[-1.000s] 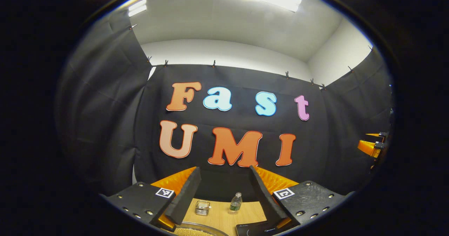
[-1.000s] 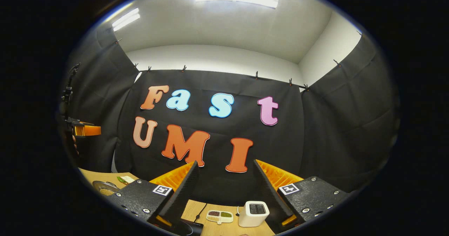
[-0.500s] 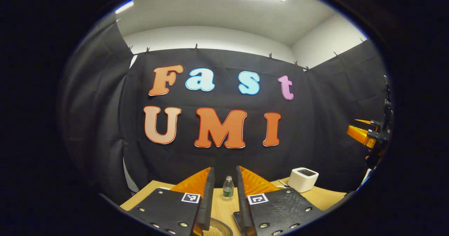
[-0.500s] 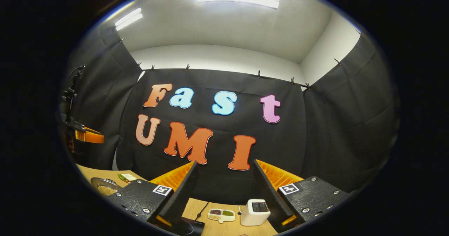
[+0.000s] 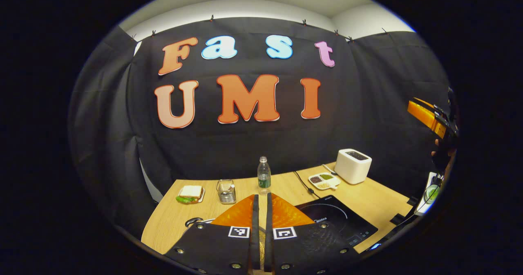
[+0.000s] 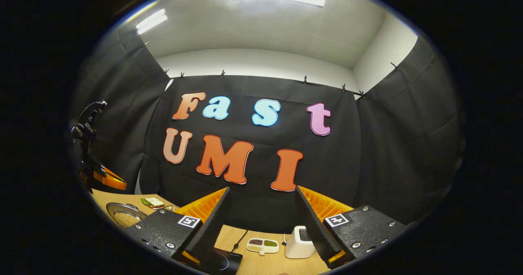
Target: First push the handle of the pot to place it horizontally, then grasp the pot with both hands and set it on the induction cooktop.
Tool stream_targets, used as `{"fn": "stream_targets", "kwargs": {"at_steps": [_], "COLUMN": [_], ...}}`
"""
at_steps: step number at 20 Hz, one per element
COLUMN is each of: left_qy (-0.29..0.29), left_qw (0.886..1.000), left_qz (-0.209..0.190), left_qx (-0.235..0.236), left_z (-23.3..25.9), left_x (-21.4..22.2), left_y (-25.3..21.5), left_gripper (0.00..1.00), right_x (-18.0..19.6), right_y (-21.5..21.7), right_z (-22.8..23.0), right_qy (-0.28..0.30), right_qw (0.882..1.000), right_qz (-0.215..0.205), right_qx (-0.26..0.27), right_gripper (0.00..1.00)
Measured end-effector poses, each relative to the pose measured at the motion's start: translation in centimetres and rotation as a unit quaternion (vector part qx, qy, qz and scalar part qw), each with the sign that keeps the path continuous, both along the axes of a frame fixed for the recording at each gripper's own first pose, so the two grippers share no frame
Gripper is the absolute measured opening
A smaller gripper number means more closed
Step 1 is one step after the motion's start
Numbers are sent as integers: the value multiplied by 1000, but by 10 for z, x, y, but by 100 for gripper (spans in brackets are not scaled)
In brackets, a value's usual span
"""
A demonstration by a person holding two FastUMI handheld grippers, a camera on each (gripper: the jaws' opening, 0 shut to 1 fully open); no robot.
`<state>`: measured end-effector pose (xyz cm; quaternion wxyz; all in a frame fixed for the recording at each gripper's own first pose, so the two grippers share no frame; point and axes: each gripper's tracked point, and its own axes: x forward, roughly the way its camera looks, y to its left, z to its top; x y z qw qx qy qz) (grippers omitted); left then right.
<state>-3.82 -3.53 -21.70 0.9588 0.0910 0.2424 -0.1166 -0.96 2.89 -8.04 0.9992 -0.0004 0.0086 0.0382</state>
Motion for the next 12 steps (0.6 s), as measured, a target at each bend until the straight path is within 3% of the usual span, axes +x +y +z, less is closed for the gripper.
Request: {"fn": "stream_targets", "kwargs": {"at_steps": [5,12], "left_qy": [86,215], "left_qw": [996,976], "left_qz": [-12,-16], "left_qx": [22,36], "left_z": [-59,-130], "left_x": [-35,-89], "left_y": [4,11], "left_gripper": [6,6], "right_x": [-6,-13], "right_y": [-3,-7], "right_z": [-15,-36], "right_qy": [5,6], "right_qw": [1000,1000], "right_qz": [0,-7], "right_qx": [4,-9], "right_gripper": [95,95]}}
